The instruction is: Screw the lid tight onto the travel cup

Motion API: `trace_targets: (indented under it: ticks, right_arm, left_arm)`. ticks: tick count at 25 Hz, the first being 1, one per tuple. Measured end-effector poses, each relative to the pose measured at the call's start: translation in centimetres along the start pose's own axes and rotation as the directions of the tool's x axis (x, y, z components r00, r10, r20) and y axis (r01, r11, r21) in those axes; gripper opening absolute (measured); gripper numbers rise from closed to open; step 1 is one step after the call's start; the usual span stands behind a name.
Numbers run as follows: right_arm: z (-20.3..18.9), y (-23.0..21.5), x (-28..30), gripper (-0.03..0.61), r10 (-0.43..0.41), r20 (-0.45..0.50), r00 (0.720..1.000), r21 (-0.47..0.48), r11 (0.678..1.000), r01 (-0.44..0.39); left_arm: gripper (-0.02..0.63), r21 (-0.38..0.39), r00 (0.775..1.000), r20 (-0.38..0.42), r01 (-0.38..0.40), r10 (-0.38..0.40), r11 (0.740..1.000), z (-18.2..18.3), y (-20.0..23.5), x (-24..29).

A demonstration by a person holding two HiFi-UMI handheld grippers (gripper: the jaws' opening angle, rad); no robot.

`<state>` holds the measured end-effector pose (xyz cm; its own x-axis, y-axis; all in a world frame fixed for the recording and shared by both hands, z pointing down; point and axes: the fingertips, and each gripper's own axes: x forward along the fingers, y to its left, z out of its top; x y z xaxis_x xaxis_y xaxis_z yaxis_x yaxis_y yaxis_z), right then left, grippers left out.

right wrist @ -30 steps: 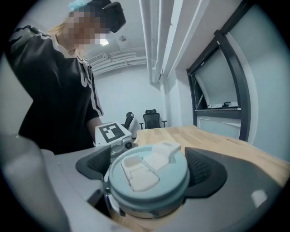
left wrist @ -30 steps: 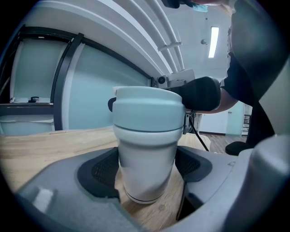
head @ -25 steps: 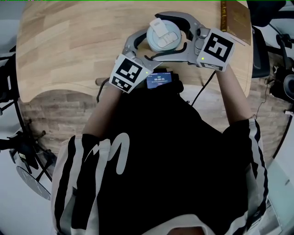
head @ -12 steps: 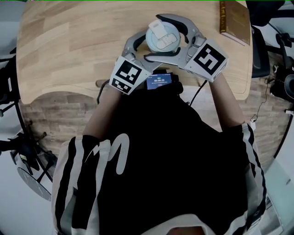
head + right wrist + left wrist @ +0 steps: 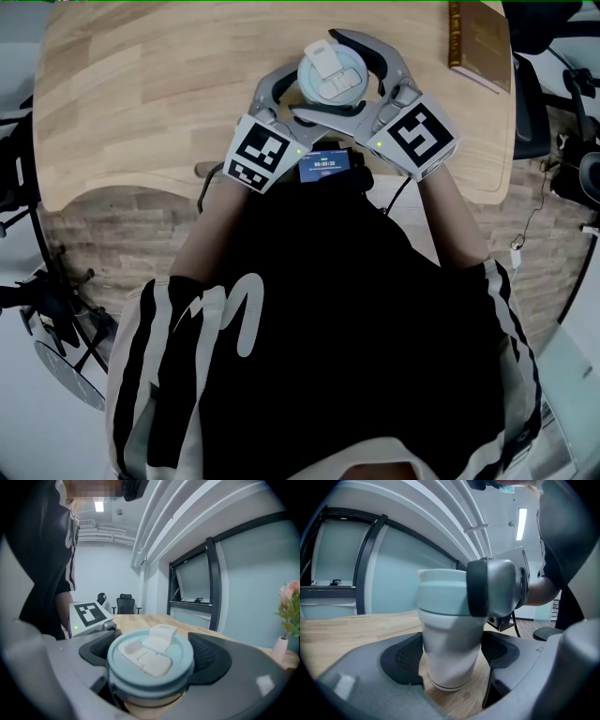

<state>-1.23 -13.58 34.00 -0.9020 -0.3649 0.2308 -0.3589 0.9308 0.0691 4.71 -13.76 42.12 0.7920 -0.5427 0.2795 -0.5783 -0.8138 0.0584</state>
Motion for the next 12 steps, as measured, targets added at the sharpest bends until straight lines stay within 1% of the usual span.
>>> trace_targets:
  ticks: [6,9,12]
  right_arm:
    - [-0.15,-0.32,-0.13,0.479,-0.086,0.003,0.996,0.000,0.996,0.086]
    - [0.09,-0.49,-0.27,0.479,-0.131,0.017,0.991,0.016,0.991,0.130]
    - [0.06,-0.52,-0.28,0.479,-0.137,0.015,0.990,0.026,0.990,0.137]
  left_arm:
    - [0.396,0.000,1.000,0.000,-0.004,0.004,1.000,0.01,0.00,-0.11]
    - [0.396,0.002,1.000,0.003,-0.003,0.003,1.000,0.06,-0.04,-0.09]
    - [0.397,0.005,1.000,0.007,-0.003,0.003,1.000,0.07,-0.04,-0.10]
